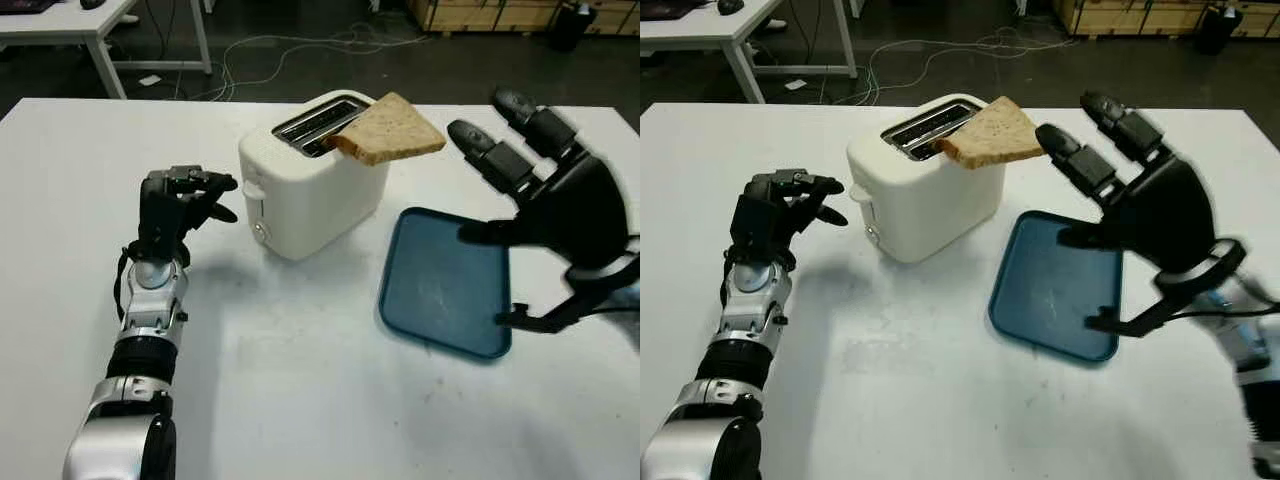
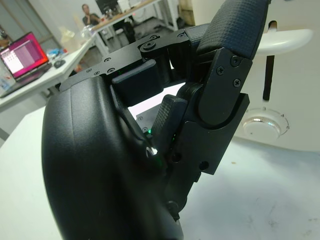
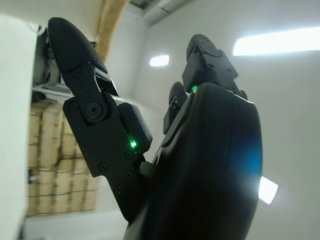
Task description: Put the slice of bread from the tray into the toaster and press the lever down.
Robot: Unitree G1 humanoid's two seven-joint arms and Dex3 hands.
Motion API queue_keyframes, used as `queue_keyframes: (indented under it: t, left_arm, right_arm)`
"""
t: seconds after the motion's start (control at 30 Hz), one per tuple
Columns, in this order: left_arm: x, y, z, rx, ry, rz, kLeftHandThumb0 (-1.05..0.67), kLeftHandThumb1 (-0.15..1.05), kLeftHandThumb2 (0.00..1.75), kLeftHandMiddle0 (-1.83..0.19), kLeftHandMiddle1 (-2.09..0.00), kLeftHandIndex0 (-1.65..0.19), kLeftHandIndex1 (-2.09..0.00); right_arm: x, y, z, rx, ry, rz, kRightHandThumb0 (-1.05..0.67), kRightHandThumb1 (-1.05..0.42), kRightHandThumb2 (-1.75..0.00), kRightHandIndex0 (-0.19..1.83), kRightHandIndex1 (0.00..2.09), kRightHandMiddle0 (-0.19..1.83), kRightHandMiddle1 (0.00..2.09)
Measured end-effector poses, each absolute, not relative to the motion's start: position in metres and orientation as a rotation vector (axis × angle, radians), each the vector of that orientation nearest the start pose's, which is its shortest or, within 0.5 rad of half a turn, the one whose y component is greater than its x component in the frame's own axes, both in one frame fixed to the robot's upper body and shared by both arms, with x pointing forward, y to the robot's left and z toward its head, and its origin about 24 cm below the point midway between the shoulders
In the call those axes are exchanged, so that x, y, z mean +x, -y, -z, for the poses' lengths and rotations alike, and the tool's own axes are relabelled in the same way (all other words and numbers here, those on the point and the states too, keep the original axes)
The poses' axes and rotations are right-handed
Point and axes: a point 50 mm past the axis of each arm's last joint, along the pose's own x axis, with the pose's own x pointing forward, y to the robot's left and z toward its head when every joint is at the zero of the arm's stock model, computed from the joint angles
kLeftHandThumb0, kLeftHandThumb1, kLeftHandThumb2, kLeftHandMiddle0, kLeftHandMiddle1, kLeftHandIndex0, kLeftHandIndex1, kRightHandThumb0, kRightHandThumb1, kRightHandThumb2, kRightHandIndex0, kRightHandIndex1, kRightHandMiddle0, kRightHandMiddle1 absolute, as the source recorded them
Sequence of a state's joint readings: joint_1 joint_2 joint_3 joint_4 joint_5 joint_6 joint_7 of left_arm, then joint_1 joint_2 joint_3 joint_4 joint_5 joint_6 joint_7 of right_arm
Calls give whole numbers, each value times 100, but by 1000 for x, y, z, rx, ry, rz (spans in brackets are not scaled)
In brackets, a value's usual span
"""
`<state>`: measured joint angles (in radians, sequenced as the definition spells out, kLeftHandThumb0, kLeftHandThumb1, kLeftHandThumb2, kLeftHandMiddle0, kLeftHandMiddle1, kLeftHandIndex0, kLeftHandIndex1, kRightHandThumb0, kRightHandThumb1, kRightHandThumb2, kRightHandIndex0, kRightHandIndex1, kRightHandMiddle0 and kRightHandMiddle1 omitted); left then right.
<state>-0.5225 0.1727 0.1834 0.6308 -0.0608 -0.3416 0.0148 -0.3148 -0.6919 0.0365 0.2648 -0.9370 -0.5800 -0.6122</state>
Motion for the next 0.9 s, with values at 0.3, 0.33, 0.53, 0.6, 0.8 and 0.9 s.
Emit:
queue_keyframes:
  t: [0.3,0.33,0.53,0.6,0.8,0.9]
  left_arm:
    - [344,-200,-88,45,242,-123,-105,83,0,-157,-66,-157,-34]
    - [344,-200,-88,45,242,-123,-105,83,0,-157,-66,-157,-34]
    - [344,-200,-88,46,241,-122,-105,83,0,-157,-66,-157,-34]
    - [344,-200,-88,46,241,-122,-105,83,0,-157,-67,-157,-34]
    - [344,-200,-88,45,240,-122,-105,82,0,-157,-67,-157,-35]
    - [344,-200,-88,45,240,-121,-105,82,0,-157,-67,-157,-35]
  right_arm:
    - [310,213,-125,-1175,834,194,-58,-80,-1,24,5,26,3]
    - [312,213,-126,-1158,834,206,-57,-80,-1,24,5,27,3]
    - [321,211,-128,-1110,853,237,-51,-73,0,29,6,31,4]
    - [326,211,-134,-1107,871,256,-51,-69,0,33,7,35,5]
    - [340,210,-152,-1103,914,289,-45,-67,-1,46,12,50,9]
    - [347,208,-156,-1112,913,258,-40,-62,0,53,14,58,11]
